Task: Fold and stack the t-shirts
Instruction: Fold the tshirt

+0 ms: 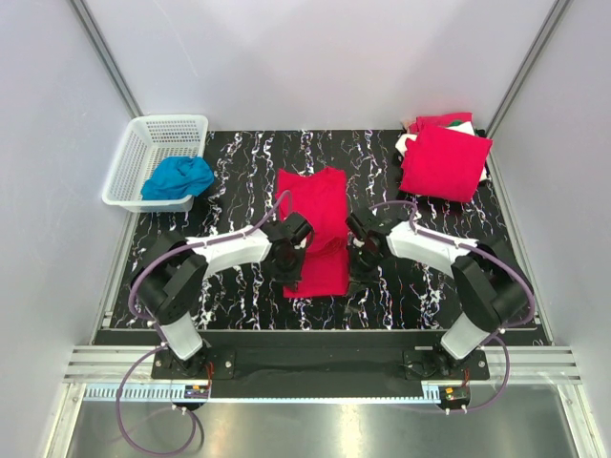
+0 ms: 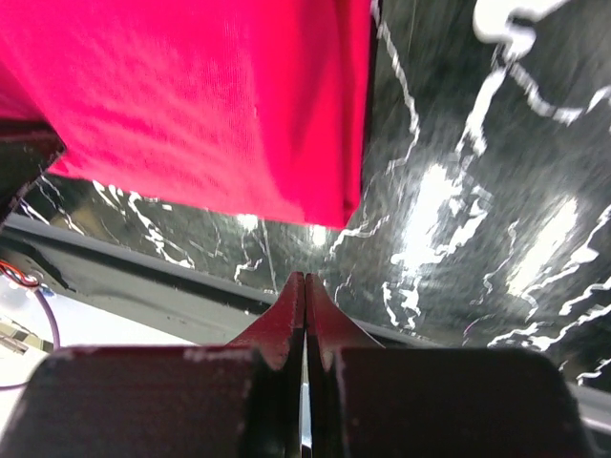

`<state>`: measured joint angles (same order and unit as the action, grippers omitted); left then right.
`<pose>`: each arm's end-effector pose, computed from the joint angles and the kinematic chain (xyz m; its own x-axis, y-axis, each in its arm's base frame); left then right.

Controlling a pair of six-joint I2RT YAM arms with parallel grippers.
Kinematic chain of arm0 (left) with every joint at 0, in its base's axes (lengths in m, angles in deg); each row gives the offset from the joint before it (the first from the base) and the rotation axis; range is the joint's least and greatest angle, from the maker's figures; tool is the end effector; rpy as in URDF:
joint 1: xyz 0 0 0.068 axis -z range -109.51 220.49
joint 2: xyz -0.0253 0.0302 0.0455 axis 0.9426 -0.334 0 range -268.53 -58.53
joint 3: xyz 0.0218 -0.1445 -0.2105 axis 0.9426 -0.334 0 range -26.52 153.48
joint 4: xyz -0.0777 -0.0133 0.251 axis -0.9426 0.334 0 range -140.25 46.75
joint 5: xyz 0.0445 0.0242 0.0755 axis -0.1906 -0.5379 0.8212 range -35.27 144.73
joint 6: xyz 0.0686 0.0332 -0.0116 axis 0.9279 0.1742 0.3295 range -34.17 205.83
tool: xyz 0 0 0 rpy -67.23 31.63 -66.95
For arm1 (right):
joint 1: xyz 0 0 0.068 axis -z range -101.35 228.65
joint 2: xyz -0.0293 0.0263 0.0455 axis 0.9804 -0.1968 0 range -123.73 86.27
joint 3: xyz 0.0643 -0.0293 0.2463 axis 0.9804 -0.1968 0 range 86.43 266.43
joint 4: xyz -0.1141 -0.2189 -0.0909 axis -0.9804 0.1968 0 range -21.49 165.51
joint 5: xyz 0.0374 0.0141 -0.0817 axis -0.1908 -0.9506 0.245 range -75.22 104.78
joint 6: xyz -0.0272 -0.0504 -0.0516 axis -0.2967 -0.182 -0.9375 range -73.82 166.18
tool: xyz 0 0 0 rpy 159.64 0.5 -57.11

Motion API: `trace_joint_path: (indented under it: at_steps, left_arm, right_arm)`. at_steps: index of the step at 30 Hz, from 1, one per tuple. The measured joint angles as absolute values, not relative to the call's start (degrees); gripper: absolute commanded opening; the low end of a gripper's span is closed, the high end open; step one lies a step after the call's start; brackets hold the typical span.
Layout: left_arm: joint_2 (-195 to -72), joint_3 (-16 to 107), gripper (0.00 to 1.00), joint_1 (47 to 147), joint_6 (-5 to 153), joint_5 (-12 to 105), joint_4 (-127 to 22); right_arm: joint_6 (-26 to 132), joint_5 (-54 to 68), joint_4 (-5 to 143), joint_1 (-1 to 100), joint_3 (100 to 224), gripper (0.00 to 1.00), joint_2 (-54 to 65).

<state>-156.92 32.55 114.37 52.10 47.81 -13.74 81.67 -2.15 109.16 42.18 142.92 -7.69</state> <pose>0.2246 -0.2268 0.1128 -0.9751 0.1730 -0.1387 0.2020 0.9513 -0.2331 0.2280 0.1923 0.1235 -0.9989 -0.0476 -0.0023 -0.0454 0.9351 0.3516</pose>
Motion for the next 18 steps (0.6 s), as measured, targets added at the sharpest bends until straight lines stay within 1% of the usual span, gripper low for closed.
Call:
trace_joint_path:
  at_steps: [4,5,6,8,9,10,12,13,15,16,18]
  left_arm:
    - [-155.8,31.7,0.00,115.2,51.5,48.4,-13.4]
    - [-155.5,31.4,0.07,115.4,51.4,48.5,-13.4]
    - [-155.0,31.0,0.13,115.6,51.4,48.6,-13.3]
    - [-154.2,30.4,0.21,115.8,51.4,48.9,-12.9]
    - [-153.7,30.3,0.30,115.8,51.2,49.2,-12.5]
    - [-153.0,30.3,0.33,115.8,51.0,49.6,-11.9]
    - [-152.0,30.6,0.38,115.8,51.2,50.5,-11.0]
    - [-151.4,31.3,0.38,115.8,51.3,51.0,-10.2]
    - [-150.4,33.6,0.39,115.3,51.5,51.8,-8.8]
    - [-150.2,35.3,0.38,114.8,51.5,51.9,-8.4]
    - [-150.1,38.8,0.38,113.1,51.8,51.8,-8.3]
  right_arm:
    - [83.4,-2.1,109.6,41.2,142.1,0.00,-5.7]
    - [83.7,-2.1,109.7,41.1,142.1,0.00,-5.2]
    - [84.0,-2.1,109.8,41.0,142.1,0.11,-4.6]
    - [84.5,-1.9,110.1,41.0,142.1,0.17,-3.5]
    - [84.6,-1.6,110.4,41.0,142.4,0.18,-3.1]
    - [84.6,-1.1,110.9,41.0,142.9,0.19,-2.8]
    - [84.1,-0.3,113.1,40.9,145.7,0.29,-2.7]
    - [83.5,0.4,114.2,40.9,148.1,0.31,-2.7]
    - [81.9,1.9,116.4,40.9,154.7,0.31,-3.2]
    - [80.7,2.7,117.0,40.9,158.4,0.28,-3.8]
    - [78.5,4.1,117.1,41.1,165.8,0.27,-5.8]
